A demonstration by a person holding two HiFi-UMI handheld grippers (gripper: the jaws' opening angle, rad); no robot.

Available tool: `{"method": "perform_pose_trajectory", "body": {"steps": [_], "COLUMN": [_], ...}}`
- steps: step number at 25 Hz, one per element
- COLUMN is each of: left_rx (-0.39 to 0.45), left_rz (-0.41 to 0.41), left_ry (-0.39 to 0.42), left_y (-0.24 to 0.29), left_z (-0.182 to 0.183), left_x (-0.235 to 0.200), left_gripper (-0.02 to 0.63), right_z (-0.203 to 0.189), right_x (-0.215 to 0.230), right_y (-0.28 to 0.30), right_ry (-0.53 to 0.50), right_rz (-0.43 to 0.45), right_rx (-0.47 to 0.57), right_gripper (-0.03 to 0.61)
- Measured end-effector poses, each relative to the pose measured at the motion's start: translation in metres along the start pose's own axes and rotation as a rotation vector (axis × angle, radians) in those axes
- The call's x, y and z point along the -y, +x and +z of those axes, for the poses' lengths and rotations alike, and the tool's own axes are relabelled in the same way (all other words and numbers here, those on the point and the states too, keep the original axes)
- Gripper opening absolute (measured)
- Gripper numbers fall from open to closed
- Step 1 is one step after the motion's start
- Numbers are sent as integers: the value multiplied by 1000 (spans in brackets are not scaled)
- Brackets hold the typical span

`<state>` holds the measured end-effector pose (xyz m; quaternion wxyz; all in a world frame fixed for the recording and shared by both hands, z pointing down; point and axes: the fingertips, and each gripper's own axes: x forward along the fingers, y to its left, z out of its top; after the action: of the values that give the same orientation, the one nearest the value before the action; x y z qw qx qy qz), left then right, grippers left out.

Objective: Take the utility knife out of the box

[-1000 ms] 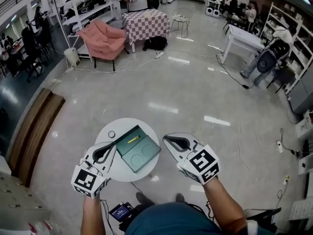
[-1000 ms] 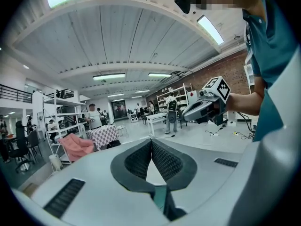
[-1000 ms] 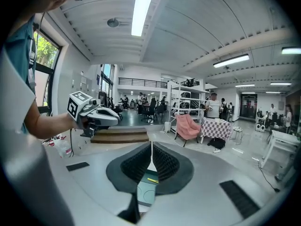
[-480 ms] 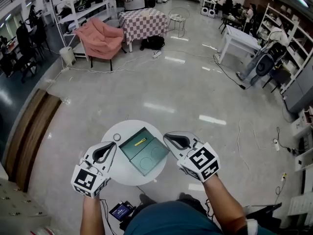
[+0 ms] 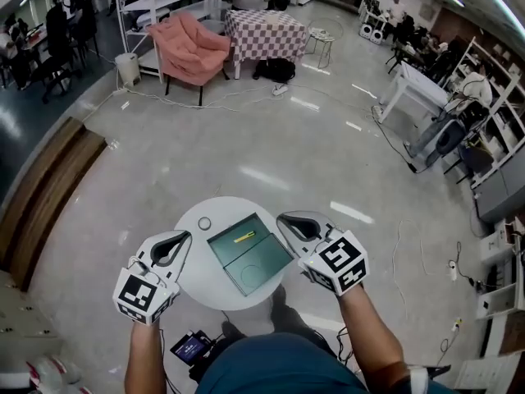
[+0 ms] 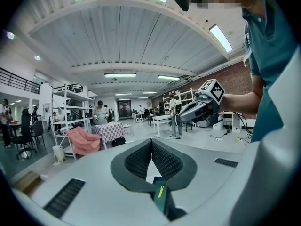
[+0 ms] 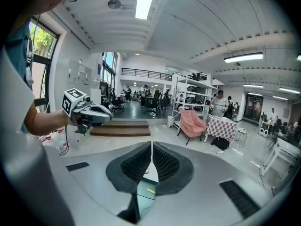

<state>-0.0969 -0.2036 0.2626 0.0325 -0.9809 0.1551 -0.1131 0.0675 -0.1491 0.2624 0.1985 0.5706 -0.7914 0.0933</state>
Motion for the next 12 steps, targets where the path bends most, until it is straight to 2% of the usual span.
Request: {"method": "perform_pose_trajectory", "body": {"steps": [7,12], "left_rx": [-37,-58], "left_rz": [97,155], "left_ry": [-25,-75], "left_y": [-4,19], "left_z": [-15,-30], "left_x": [-23,-43], "left_gripper": [18,19], "right_z": [-3,-14], "right_x": [5,28], "right_y": [58,104], "right_ry": [-53,-86], "right_rz": [143,247], "right_rx": [-19,-63], "right_gripper": [40,40]}}
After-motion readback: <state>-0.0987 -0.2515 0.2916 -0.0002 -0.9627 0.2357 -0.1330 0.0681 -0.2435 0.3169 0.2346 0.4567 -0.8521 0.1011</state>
